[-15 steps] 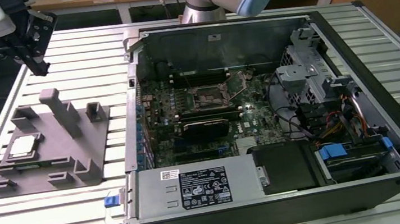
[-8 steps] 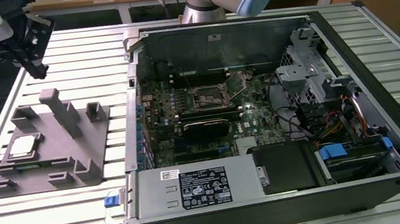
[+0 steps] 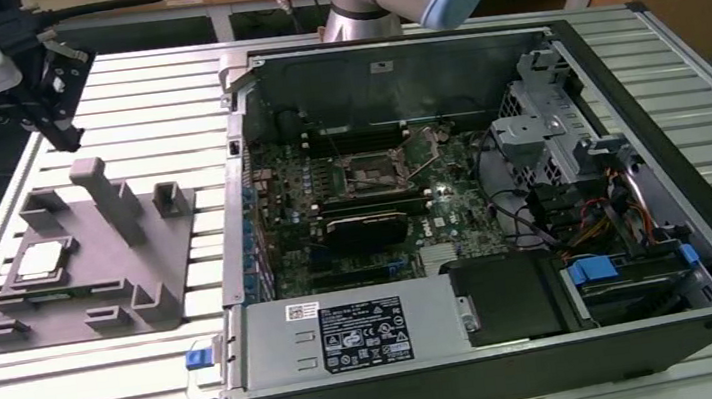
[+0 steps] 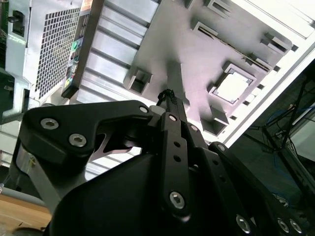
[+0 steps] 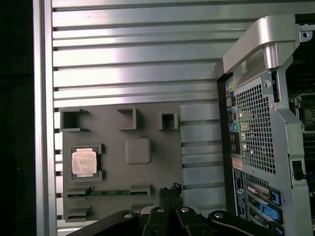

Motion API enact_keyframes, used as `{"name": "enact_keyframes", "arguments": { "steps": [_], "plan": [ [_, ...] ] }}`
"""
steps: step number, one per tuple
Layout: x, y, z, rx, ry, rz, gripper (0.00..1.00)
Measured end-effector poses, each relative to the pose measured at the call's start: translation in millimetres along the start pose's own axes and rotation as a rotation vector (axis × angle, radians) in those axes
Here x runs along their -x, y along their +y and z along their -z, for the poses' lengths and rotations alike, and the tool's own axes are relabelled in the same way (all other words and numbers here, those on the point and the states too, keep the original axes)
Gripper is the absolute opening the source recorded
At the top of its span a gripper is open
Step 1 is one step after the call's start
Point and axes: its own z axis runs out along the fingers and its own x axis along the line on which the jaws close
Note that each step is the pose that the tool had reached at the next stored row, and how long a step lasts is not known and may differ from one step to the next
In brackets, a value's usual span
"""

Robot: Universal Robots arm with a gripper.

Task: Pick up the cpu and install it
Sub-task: 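Reach for the cpu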

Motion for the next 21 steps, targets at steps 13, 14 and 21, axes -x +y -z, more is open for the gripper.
{"name": "enact_keyframes", "arguments": {
  "steps": [13, 14, 21],
  "plan": [
    [-19.3, -3.4, -20.3, 0.0000, 0.0001, 0.000, 0.11],
    [-21.2, -3.8, -22.0, -0.0001, 0.0001, 0.000, 0.11],
    [-43.5, -6.4, -34.1, 0.0000, 0.0000, 0.000, 0.11]
  ]
}}
